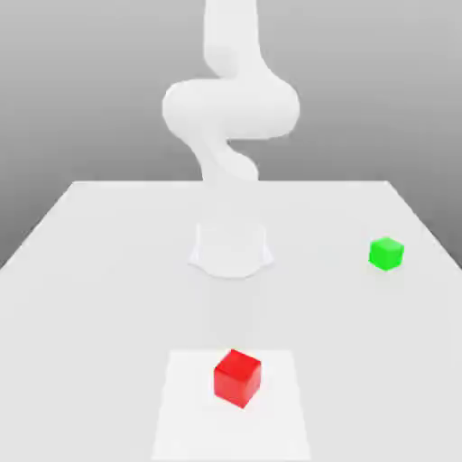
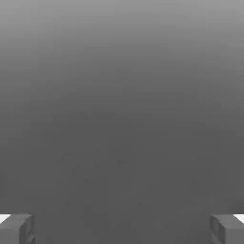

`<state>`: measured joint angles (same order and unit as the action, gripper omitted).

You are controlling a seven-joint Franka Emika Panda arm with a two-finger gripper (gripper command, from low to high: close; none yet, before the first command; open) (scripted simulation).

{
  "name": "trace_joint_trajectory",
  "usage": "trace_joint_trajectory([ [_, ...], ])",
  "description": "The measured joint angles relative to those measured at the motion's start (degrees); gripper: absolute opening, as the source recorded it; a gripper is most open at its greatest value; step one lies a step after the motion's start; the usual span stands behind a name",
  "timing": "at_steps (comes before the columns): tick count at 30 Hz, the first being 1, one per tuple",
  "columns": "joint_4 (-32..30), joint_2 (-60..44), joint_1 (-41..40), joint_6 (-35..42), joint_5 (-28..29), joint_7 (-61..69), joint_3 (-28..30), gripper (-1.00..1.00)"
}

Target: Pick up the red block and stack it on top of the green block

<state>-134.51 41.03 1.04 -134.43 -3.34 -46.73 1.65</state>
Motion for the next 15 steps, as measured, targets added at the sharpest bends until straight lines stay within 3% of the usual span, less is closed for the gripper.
trace_joint_trajectory([
  [9,-10.6,-20.4,2.9,-10.5,-9.9,-6.2,1.3,0.0],
  [15,-18.1,-33.4,2.1,-18.4,-8.8,-16.3,-1.4,0.0],
])
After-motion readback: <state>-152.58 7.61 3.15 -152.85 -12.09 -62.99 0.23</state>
